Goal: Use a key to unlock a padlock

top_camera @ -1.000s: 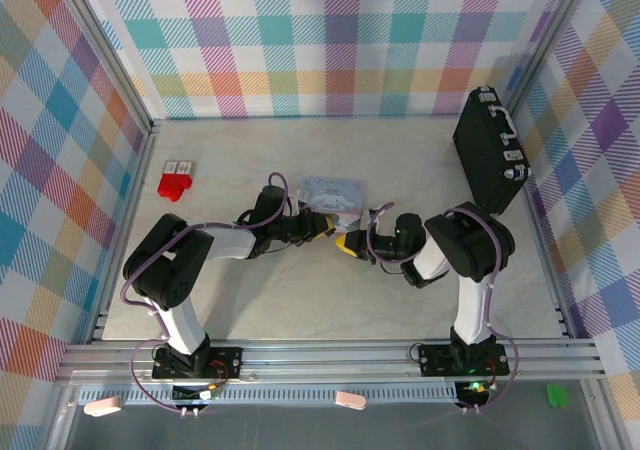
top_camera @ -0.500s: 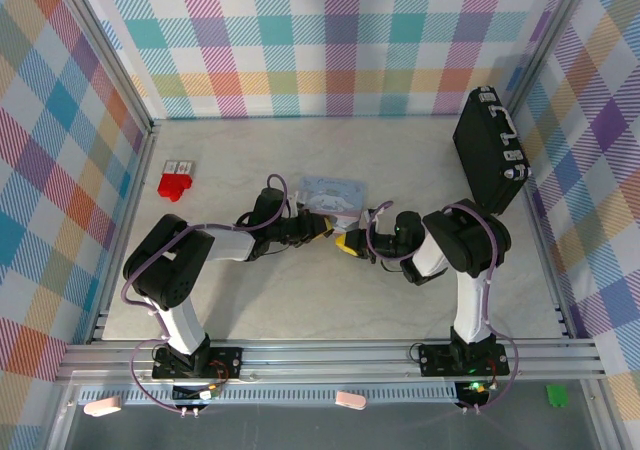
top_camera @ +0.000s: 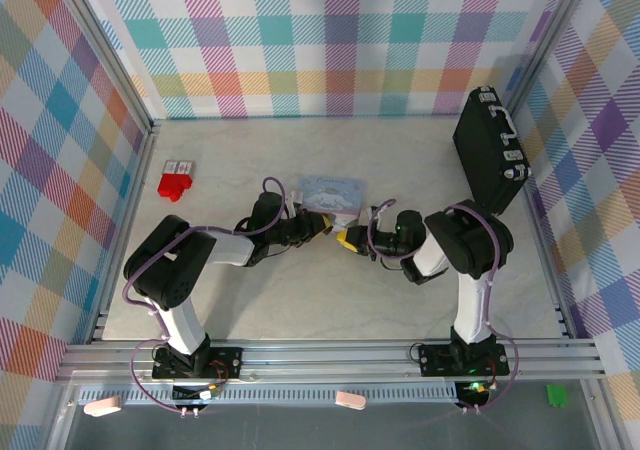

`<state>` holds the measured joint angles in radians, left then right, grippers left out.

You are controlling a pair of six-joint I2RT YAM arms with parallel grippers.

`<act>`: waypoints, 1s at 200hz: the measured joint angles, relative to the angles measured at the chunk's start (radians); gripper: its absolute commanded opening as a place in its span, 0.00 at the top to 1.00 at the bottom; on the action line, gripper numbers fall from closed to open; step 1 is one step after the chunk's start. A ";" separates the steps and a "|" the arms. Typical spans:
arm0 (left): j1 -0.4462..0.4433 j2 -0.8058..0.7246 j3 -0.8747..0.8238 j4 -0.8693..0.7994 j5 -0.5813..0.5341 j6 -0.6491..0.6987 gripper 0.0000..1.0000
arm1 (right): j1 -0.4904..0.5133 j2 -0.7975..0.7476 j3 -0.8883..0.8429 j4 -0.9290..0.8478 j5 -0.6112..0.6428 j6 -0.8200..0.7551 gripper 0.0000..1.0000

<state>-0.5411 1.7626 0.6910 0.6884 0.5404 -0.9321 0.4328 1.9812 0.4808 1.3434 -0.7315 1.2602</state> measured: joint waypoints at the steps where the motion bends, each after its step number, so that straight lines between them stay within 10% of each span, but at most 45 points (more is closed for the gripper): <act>1: 0.000 0.000 0.000 0.001 -0.001 0.000 1.00 | 0.000 0.000 0.000 0.000 0.000 0.000 0.97; 200: -0.049 0.019 -0.042 0.112 -0.117 -0.134 1.00 | -0.011 -0.020 0.000 -0.020 0.148 0.034 1.00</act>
<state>-0.5900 1.7813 0.6487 0.8001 0.4236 -1.0664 0.4217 1.9610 0.4805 1.3235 -0.5835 1.2938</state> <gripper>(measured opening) 0.139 0.050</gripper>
